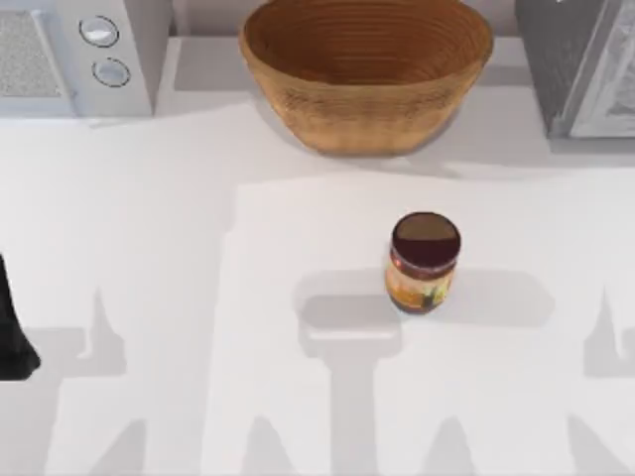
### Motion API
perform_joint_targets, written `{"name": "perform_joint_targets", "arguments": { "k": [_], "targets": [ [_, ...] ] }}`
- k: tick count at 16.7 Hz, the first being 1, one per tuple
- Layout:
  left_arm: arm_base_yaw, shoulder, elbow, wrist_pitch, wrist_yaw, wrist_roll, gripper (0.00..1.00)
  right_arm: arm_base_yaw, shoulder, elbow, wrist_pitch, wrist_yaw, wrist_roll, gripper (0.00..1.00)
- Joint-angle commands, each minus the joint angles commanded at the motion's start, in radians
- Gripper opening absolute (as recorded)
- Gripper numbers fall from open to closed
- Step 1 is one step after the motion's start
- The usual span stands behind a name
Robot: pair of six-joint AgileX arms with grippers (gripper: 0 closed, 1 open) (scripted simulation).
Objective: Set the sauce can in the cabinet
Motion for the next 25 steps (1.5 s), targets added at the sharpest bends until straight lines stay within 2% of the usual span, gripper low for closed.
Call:
{"name": "perform_joint_targets", "arguments": {
  "k": [6,11,16,25],
  "targets": [
    [0.000,0.000,0.000,0.000,0.000,0.000,1.00,0.002,0.090,0.023,0.012,-0.044,0.021,1.00],
    [0.000,0.000,0.000,0.000,0.000,0.000,1.00,0.017,0.372,0.125,0.073,-0.201,-0.049,1.00],
    [0.000,0.000,0.000,0.000,0.000,0.000,1.00,0.041,0.778,0.283,0.169,-0.445,-0.213,1.00],
    [0.000,0.000,0.000,0.000,0.000,0.000,1.00,0.064,1.616,0.636,0.379,-0.984,-0.547,1.00]
  ]
}}
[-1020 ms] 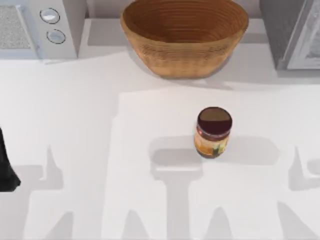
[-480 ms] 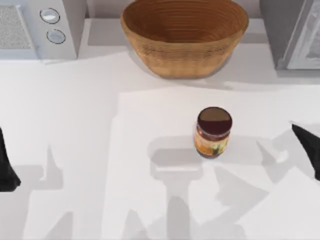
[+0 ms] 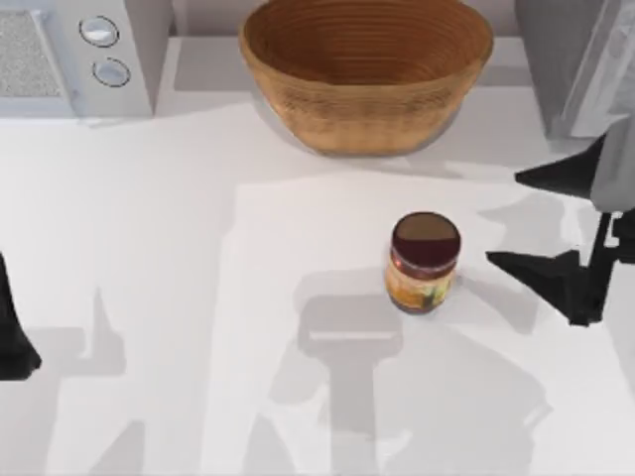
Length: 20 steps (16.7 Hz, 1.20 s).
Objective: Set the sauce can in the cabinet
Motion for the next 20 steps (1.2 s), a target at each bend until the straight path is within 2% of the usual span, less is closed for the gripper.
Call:
{"name": "perform_joint_targets", "arguments": {
  "k": [5,9,12,20],
  "targets": [
    [0.000,0.000,0.000,0.000,0.000,0.000,1.00,0.003,0.392,0.172,0.101,-0.265,-0.147,1.00],
    [0.000,0.000,0.000,0.000,0.000,0.000,1.00,0.003,0.593,0.264,0.154,-0.405,-0.220,1.00],
    [0.000,0.000,0.000,0.000,0.000,0.000,1.00,0.003,0.652,0.292,0.170,-0.448,-0.241,1.00],
    [0.000,0.000,0.000,0.000,0.000,0.000,1.00,0.006,0.660,0.292,0.207,-0.444,-0.210,1.00]
  ]
}}
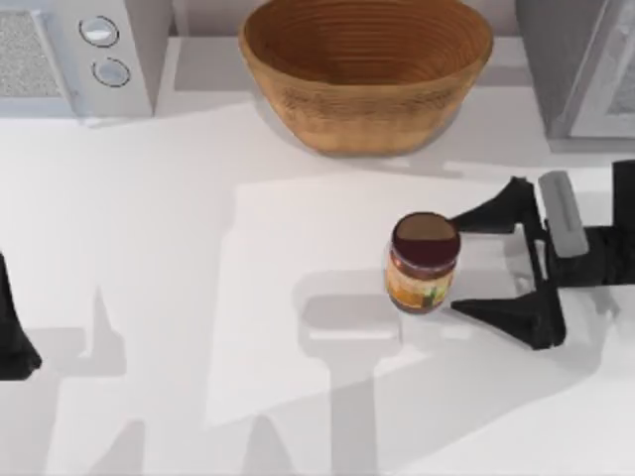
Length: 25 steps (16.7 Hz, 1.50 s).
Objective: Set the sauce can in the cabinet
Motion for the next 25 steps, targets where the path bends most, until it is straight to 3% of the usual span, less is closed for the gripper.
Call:
{"name": "perform_joint_targets", "arguments": {
  "k": [10,17,25],
  "targets": [
    [0.000,0.000,0.000,0.000,0.000,0.000,1.00,0.128,0.094,-0.006,0.469,0.110,0.375,1.00],
    [0.000,0.000,0.000,0.000,0.000,0.000,1.00,0.158,0.100,-0.010,0.525,0.137,0.423,1.00],
    [0.000,0.000,0.000,0.000,0.000,0.000,1.00,0.158,0.100,-0.010,0.525,0.137,0.423,0.40]
  ]
}}
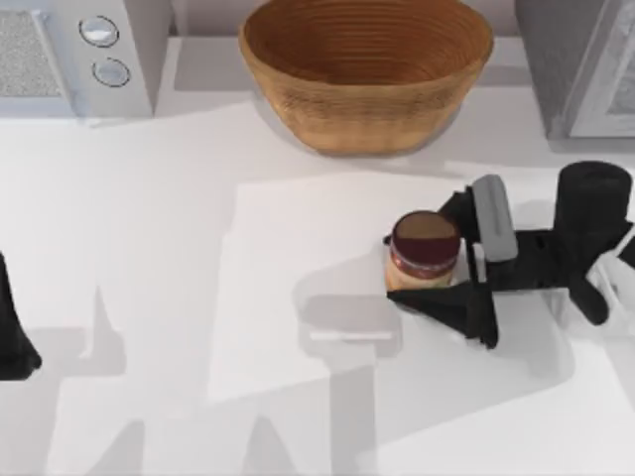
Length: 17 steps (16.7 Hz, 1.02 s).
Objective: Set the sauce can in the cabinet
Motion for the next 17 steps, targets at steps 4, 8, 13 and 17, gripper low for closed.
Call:
{"name": "perform_joint_targets", "arguments": {
  "k": [4,8,13,17],
  "targets": [
    [0.000,0.000,0.000,0.000,0.000,0.000,1.00,0.000,0.000,0.000,0.000,0.000,0.000,0.10],
    [0.000,0.000,0.000,0.000,0.000,0.000,1.00,0.000,0.000,0.000,0.000,0.000,0.000,0.00],
    [0.000,0.000,0.000,0.000,0.000,0.000,1.00,0.000,0.000,0.000,0.000,0.000,0.000,0.00],
    [0.000,0.000,0.000,0.000,0.000,0.000,1.00,-0.004,-0.038,0.002,-0.035,0.003,0.004,0.00]
  ]
}}
